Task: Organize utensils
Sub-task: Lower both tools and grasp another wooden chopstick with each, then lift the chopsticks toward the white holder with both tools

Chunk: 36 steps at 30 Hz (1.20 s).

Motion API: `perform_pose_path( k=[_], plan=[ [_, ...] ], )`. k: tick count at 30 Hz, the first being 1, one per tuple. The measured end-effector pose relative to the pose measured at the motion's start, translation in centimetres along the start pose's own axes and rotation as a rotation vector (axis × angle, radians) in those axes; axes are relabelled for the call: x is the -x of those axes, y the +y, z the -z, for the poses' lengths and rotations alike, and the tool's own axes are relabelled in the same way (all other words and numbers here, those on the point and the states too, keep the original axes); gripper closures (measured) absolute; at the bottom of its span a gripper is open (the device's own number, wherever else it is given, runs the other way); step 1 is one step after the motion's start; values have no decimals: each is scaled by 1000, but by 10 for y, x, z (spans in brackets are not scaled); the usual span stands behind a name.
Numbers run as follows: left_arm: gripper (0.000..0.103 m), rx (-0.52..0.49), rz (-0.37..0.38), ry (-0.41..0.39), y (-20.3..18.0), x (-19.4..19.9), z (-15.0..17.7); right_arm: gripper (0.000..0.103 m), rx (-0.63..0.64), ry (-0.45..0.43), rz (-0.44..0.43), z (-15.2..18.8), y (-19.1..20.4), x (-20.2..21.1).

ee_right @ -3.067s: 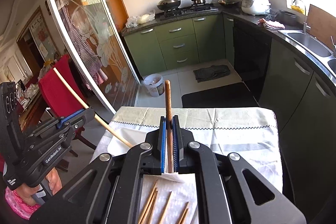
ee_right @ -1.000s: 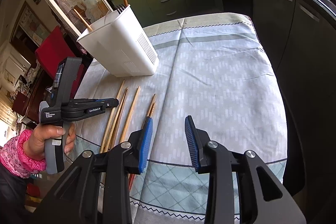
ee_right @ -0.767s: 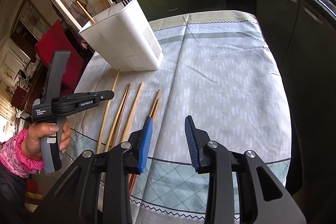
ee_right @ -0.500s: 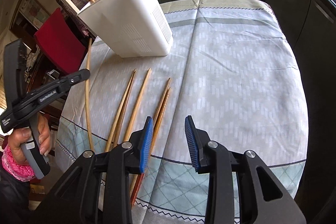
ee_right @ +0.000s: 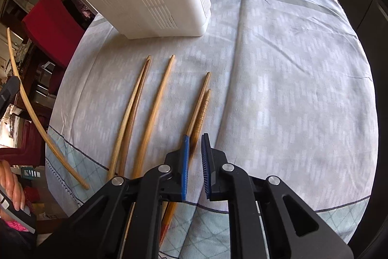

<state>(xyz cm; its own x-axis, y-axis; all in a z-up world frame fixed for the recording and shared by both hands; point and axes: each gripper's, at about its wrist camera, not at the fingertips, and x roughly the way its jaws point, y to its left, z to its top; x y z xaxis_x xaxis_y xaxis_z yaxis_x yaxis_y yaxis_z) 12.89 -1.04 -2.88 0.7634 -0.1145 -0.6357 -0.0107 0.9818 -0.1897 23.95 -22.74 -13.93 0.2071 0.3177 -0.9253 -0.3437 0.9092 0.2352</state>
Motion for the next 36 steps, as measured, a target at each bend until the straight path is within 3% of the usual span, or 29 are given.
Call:
perform_pose_path(
  k=[11, 19, 26, 31, 36],
  plan=[
    [96, -33, 13, -52, -1, 18, 10, 92, 40, 14, 97, -12, 30, -13],
    [96, -36, 24, -51, -2, 21, 11, 94, 4, 26, 83, -5, 27, -14],
    [96, -47, 28, -56, -7, 22, 11, 94, 44, 3, 134, -6, 36, -18],
    [96, -49, 26, -56, -7, 23, 12, 97, -9, -37, 70, -2, 26, -10],
    [96, -50, 23, -64, -6, 28, 13, 97, -25, -155, -11, 7, 15, 36]
  ],
)
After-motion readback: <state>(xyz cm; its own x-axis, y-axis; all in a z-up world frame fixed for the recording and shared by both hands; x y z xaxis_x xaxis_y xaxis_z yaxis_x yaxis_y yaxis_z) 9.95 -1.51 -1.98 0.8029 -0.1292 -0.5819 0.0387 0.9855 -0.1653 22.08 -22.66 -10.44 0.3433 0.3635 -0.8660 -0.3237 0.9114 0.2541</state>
